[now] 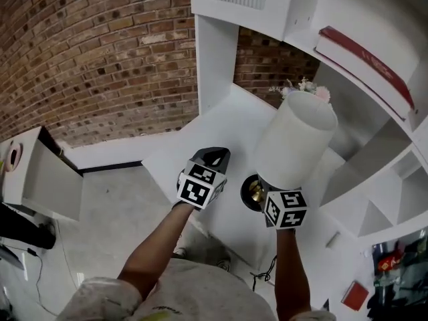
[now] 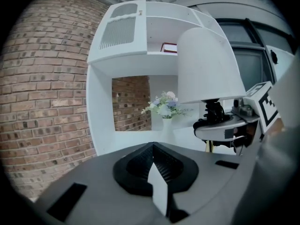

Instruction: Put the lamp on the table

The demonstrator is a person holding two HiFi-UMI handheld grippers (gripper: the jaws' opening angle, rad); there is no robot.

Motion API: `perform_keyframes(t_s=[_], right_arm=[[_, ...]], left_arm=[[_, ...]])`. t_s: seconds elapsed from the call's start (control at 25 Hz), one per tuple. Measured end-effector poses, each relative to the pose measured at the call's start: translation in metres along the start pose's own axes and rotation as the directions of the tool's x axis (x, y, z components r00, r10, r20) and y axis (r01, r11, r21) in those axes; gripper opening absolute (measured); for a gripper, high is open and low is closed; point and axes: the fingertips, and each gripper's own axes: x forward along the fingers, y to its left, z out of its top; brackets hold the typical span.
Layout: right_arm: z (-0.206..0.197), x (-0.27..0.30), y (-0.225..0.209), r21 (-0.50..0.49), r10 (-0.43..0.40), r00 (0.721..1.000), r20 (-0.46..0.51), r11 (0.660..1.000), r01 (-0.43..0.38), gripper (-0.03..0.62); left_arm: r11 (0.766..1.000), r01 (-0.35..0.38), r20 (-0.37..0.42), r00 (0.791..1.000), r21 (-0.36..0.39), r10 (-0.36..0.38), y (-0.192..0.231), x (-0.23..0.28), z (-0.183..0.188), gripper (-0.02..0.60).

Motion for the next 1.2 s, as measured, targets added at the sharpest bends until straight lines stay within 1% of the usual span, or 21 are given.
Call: perform_keyframes(t_s=[0.28, 0.6, 0.88, 1.2], right_arm=[[-0.002, 0.023, 0.028, -0.022, 0.102, 0.995, -0.001, 0.995, -0.102, 0.135], [-0.007, 0.049, 0.052, -0.047, 0.193, 0.981, -0.003, 0.980, -0.193, 0.135], [-0.014, 0.068, 0.061, -0.050, 0.239, 0.971, 0.010, 0.970, -0.238, 0.135], [-0.026, 0.080, 0.050, -0.065, 0.253, 0.967, 0.013, 0.966, -0.252, 0.135]], left_arm=[[0.994, -0.103, -0.008, 0.995, -0.032, 0.103, 0.021, -0.028, -0.013, -0.003], [0.980, -0.189, -0.018, 0.982, -0.055, 0.188, 0.038, -0.048, -0.021, -0.003], [0.971, -0.232, -0.035, 0.973, -0.065, 0.230, 0.043, -0.057, -0.030, -0.003], [0.963, -0.257, -0.061, 0.966, -0.080, 0.252, 0.038, -0.048, -0.039, -0.003]])
